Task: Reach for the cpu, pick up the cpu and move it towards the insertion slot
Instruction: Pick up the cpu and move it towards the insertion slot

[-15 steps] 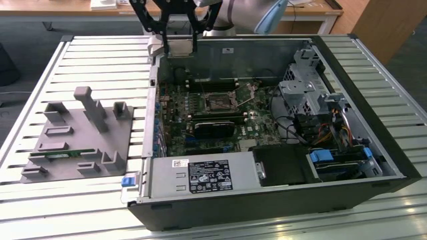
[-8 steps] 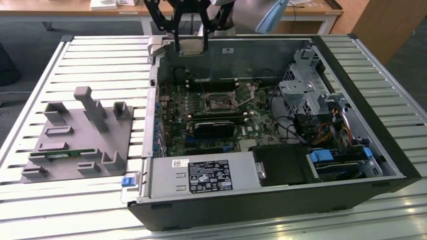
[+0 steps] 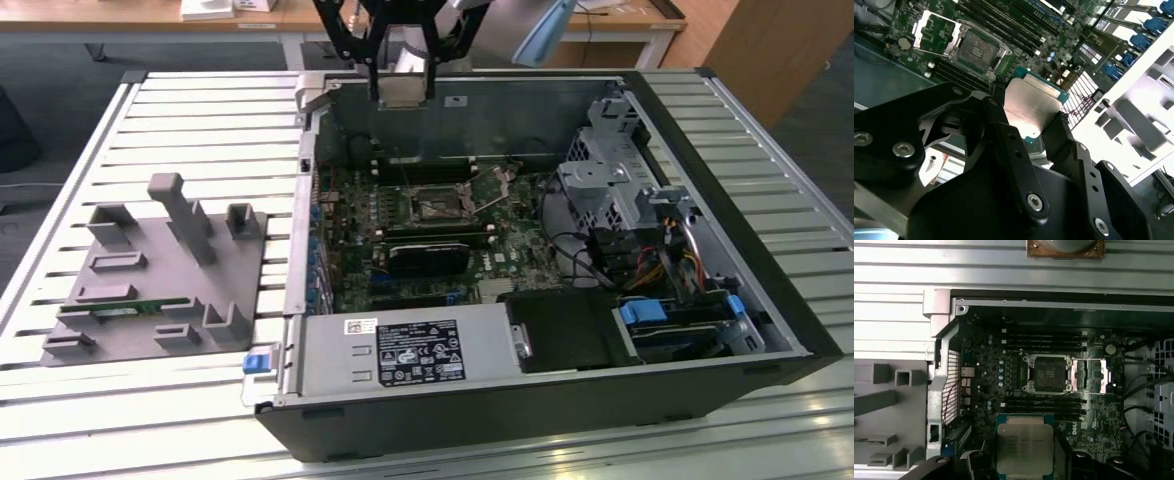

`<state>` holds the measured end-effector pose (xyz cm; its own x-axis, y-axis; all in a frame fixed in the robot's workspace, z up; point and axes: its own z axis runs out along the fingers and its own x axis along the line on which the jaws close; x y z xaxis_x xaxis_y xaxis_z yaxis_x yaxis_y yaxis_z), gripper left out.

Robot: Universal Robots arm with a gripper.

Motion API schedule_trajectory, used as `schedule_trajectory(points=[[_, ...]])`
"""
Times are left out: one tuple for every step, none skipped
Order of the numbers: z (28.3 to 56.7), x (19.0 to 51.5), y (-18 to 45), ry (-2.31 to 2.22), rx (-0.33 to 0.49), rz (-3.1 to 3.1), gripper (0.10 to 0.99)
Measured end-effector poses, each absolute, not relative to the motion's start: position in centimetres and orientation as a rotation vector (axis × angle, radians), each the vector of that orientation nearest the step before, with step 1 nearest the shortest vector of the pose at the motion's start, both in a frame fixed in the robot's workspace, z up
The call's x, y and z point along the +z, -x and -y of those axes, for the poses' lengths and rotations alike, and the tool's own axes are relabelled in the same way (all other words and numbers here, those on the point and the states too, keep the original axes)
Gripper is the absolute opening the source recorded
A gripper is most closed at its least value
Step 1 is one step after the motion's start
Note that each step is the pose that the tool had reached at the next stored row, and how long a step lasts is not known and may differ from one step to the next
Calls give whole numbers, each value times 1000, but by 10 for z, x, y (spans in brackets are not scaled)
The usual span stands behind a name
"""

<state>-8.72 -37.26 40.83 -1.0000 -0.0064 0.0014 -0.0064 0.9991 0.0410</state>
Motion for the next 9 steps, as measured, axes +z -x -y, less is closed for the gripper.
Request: schedule_trajectory(points=[[372,408,85,-10,-65,3139,541],[371,408,83,-10,-64,3139,541],[370,408,81,-10,-64,3139,541],[369,408,79,-10,-64,3139,541],[368,408,77,-10,-65,3139,541],[368,408,75,-10,-65,3139,541],[367,408,74,-10,-65,3139,541],[366,408,72,-10,-64,3139,541],[366,408,69,-10,-64,3139,541]])
